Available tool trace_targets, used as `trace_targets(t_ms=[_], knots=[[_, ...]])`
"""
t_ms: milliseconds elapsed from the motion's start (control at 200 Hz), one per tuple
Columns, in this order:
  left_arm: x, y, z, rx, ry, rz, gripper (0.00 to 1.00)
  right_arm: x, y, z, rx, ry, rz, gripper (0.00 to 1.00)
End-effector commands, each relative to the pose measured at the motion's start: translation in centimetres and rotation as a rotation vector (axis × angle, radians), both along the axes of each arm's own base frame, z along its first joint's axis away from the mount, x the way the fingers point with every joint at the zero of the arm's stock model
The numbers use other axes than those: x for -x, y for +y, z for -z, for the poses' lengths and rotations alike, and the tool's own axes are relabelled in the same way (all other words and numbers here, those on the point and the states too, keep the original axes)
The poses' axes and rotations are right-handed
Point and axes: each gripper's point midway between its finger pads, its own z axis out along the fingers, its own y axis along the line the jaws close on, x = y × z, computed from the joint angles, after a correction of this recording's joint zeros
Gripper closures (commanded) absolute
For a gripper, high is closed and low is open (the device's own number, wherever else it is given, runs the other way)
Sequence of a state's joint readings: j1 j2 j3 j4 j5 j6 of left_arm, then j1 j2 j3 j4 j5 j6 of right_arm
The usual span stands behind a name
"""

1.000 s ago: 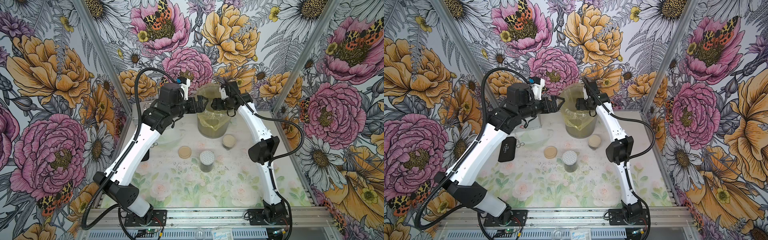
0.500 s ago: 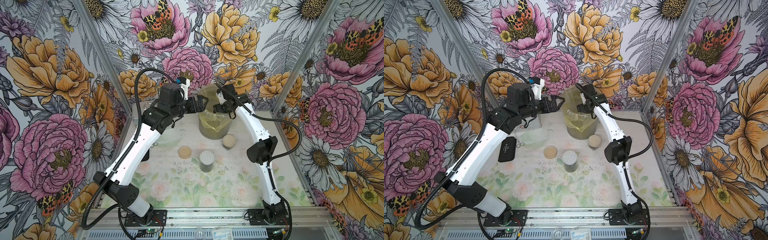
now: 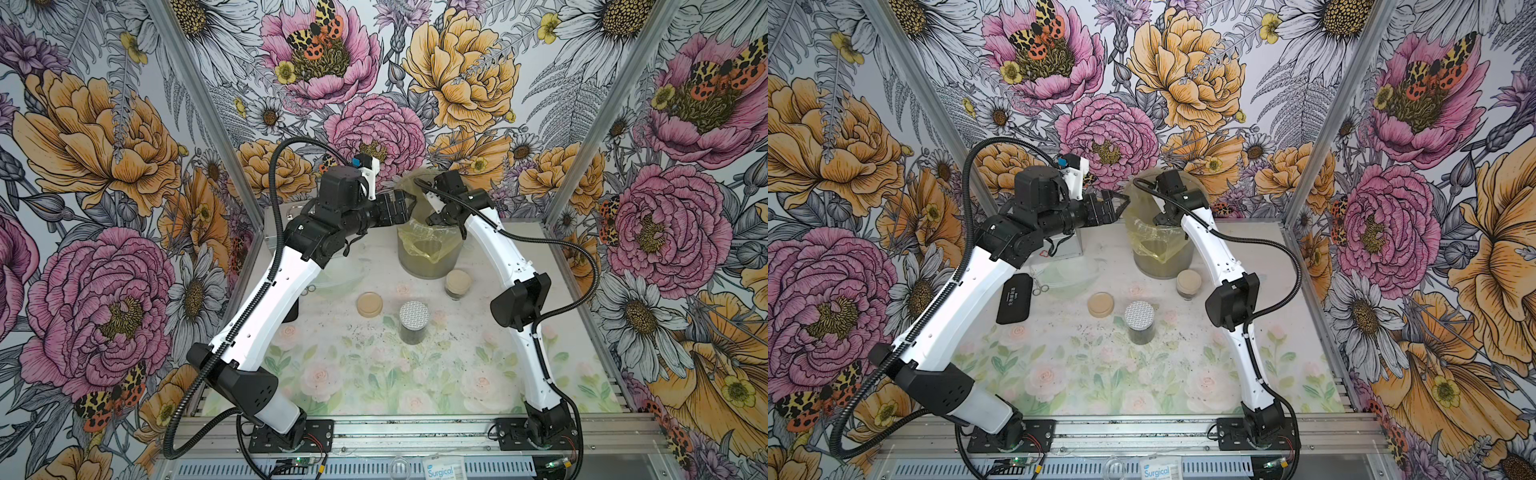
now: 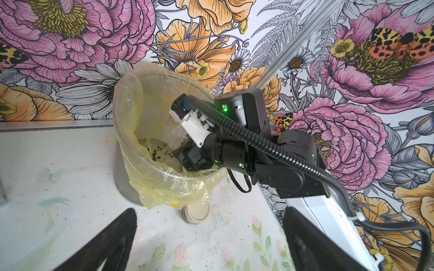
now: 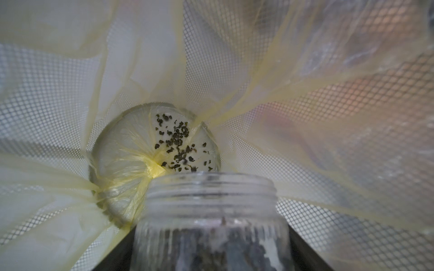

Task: Empty moldy tea leaves from jars
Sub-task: Pour the moldy tea leaves from the jar into the trash bin.

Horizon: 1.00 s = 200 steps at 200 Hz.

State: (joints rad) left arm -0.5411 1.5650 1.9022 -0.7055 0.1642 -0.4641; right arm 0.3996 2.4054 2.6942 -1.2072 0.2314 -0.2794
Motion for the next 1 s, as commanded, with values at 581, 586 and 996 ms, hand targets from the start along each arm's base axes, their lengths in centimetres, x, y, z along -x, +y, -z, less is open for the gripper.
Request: trace_targets(t_ms=[581, 586, 996], knots=[[2.5, 5.1, -1.3, 0.017, -0.045, -0.134, 0.01, -0.5, 0.2, -14.0, -0.086, -0.375, -0.065, 1.00], [2.6, 5.1, -1.3, 0.017, -0.046, -0.134, 0.01, -0.5, 0.3, -14.1, -0.086, -0.377, -0.066, 1.00], [5.8, 7.9, 0.3, 0.010, -0.057, -0.175, 0.01, -0.6, -0.8, -16.1, 0.283, -0.460, -0.276, 1.00]])
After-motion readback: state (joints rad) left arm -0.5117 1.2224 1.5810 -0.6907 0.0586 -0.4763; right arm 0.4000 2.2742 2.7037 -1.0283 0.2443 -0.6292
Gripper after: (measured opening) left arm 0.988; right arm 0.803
